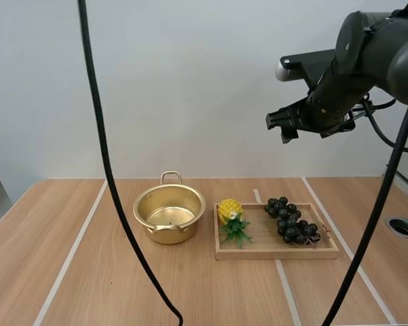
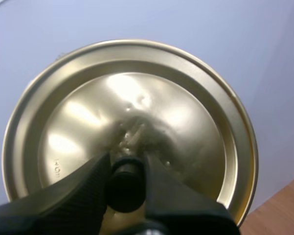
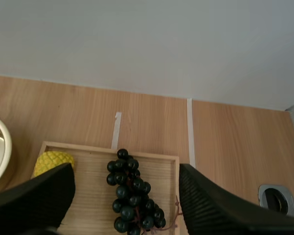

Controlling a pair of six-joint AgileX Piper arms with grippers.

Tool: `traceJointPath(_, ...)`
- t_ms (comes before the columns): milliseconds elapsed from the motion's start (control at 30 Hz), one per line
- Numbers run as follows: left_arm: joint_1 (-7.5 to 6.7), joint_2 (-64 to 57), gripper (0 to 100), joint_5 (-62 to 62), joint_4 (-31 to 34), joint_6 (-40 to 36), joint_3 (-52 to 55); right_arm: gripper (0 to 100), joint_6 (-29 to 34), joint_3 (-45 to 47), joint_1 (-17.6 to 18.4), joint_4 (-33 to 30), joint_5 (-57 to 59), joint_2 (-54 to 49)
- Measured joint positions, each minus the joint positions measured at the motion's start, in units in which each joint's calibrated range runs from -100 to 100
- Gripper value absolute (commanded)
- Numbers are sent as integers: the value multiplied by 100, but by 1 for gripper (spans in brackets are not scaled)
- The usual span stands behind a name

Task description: Open the pot, put the grape inside, and close it

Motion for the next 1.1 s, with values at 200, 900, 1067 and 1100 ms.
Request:
traceJointPath(200,0,-32,0,-154,45,-296,-595,100,-222,0,0,54,571,635)
traceJointPath(900,0,-43,0,-1594,274,-585,-2641,100,-358,169,-11,88,595,2215)
traceJointPath(1067,0,-43,0,-1627,284,-595,-2693,100,-442,496,-11,99,34,2427)
traceJointPath(1100,0,-43,0,-1627,284,-595,-2693,100,-462,576,-11,99,-95,2470)
